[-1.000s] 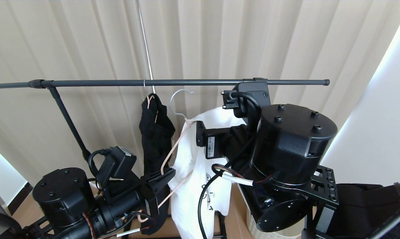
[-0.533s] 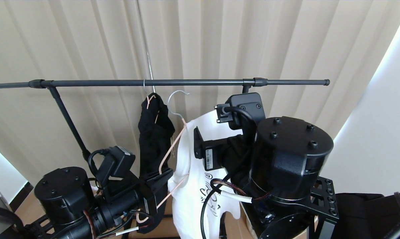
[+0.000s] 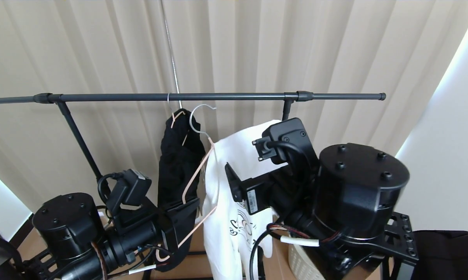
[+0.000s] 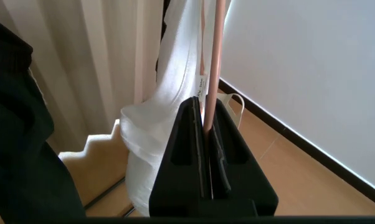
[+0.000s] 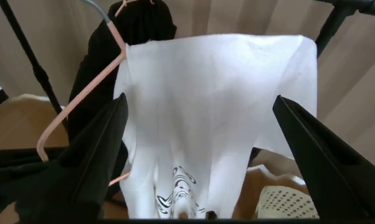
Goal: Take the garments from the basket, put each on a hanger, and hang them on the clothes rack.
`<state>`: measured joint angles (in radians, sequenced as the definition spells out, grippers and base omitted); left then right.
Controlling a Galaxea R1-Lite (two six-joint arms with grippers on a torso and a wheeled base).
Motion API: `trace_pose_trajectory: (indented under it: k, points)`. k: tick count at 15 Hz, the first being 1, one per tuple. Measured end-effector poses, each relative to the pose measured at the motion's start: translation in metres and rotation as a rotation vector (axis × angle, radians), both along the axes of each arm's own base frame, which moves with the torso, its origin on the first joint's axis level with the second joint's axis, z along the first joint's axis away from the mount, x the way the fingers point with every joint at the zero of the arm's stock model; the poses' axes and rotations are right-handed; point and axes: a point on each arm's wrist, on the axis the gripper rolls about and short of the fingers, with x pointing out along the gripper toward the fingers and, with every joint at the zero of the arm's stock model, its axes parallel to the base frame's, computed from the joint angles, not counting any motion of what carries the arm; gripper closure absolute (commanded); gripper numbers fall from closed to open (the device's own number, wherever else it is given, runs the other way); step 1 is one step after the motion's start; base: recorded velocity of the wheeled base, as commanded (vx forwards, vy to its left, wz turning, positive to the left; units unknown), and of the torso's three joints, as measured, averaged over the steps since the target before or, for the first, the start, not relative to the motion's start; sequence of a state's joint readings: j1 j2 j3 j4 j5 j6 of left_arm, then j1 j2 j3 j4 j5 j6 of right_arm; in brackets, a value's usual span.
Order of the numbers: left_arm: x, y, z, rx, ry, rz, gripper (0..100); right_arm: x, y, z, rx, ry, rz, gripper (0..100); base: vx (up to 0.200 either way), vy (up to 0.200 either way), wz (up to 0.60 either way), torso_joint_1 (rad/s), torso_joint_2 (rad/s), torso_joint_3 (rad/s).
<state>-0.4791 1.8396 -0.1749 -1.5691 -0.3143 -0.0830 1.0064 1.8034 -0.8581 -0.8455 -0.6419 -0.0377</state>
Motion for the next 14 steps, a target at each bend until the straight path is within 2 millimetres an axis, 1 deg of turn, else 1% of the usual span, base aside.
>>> trace_pose_trajectory:
  k: [3, 6, 9, 11, 14]
  points:
    - [0.002, 0.019, 0.002, -0.011, 0.004, -0.029, 100, 0.014, -0.046, 0.009, -0.076, -0.013, 0.131, 0, 0.000, 0.000, 0.00, 0.000, 0.00, 0.000]
    - [0.001, 0.031, -0.001, -0.012, 0.022, -0.080, 100, 0.024, -0.091, 0.015, -0.198, 0.040, 0.334, 0, 0.000, 0.000, 0.00, 0.000, 0.00, 0.000]
    - [-0.004, 0.039, -0.002, -0.021, 0.039, -0.177, 100, 0.036, -0.130, 0.031, -0.288, 0.063, 0.493, 0, 0.000, 0.000, 0.00, 0.000, 0.00, 0.000]
    - [-0.008, 0.046, -0.001, -0.023, 0.037, -0.228, 100, 0.042, -0.145, 0.046, -0.315, 0.095, 0.551, 0, 0.000, 0.000, 0.00, 0.000, 0.00, 0.000]
    - [-0.015, 0.052, -0.002, 0.015, -0.008, -0.275, 100, 0.043, -0.159, 0.068, -0.454, 0.165, 0.643, 0, 0.000, 0.000, 0.00, 0.000, 0.00, 0.000]
